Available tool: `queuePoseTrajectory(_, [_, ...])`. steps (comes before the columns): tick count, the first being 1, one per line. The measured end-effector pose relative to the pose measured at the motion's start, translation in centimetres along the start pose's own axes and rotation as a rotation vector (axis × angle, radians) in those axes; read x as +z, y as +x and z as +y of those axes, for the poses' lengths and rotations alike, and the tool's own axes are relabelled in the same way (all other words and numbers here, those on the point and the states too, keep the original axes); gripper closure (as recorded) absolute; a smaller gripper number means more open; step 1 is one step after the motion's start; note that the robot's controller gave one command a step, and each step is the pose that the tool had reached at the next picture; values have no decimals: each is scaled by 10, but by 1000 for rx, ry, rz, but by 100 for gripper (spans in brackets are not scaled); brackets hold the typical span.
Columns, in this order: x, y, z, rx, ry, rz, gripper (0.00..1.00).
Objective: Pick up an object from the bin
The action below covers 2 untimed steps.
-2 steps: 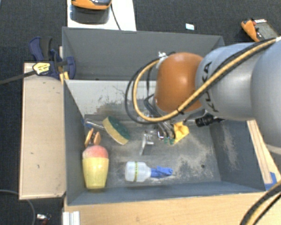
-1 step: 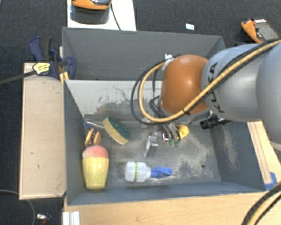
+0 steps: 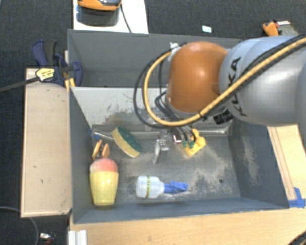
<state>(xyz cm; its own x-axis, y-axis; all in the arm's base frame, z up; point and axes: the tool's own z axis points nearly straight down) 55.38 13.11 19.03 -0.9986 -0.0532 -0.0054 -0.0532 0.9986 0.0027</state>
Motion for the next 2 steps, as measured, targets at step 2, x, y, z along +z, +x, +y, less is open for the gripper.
queuePoseTrajectory(2, [-13,-3,20,-13,-1,-3,0])
